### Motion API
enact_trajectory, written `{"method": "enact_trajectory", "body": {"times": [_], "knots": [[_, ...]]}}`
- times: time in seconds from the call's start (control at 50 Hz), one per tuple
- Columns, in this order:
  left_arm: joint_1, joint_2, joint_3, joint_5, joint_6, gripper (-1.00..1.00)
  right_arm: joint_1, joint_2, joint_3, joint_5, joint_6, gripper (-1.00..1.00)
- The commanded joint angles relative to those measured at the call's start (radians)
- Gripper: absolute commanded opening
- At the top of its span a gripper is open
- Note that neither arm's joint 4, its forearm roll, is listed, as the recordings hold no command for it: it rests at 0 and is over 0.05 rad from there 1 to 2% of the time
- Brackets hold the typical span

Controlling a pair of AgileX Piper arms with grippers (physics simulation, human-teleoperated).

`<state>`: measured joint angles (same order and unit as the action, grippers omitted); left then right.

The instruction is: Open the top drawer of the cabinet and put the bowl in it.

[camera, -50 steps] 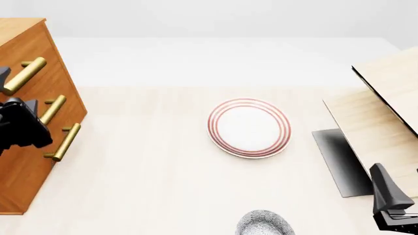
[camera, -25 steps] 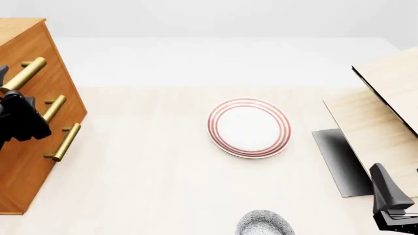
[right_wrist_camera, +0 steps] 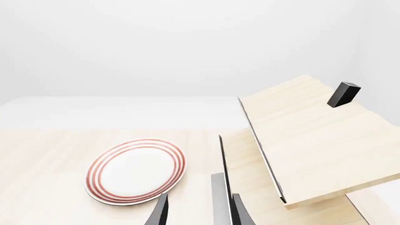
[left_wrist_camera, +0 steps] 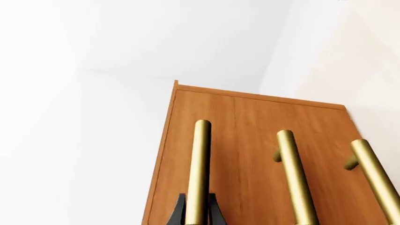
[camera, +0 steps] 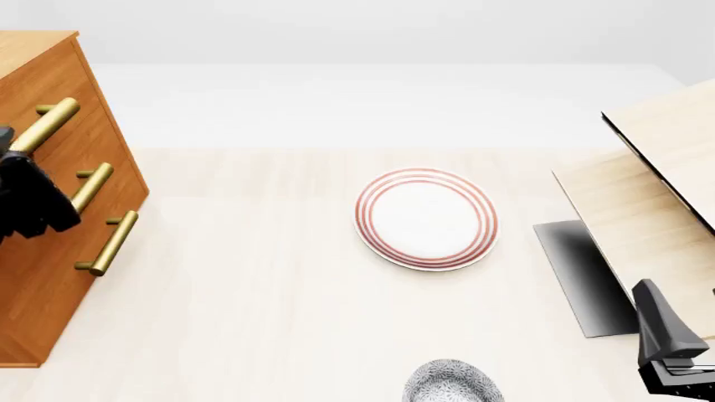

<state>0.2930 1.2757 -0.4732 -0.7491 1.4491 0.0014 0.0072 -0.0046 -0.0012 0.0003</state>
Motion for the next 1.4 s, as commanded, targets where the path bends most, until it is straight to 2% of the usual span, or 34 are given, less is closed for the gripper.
{"method": "enact_trajectory", "body": {"times": [0.02,0.36,0.54,0.98,1.4], "knots": [[0.017,0.000,0.037,-0.007,0.001,-1.00,-0.001,0.000,0.000,0.000,0.000,1.00],[-0.022,-0.121,0.109,0.028,0.031,-1.00,-0.001,0.000,0.000,0.000,0.000,1.00],[-0.058,-0.176,0.112,0.059,0.033,-1.00,0.000,0.000,0.000,0.000,-0.001,1.00],[-0.151,-0.074,0.060,-0.001,0.038,-1.00,0.000,0.000,0.000,0.000,-0.001,1.00],[-0.234,-0.040,0.029,0.006,0.029,-1.00,0.000,0.000,0.000,0.000,0.000,1.00]]}}
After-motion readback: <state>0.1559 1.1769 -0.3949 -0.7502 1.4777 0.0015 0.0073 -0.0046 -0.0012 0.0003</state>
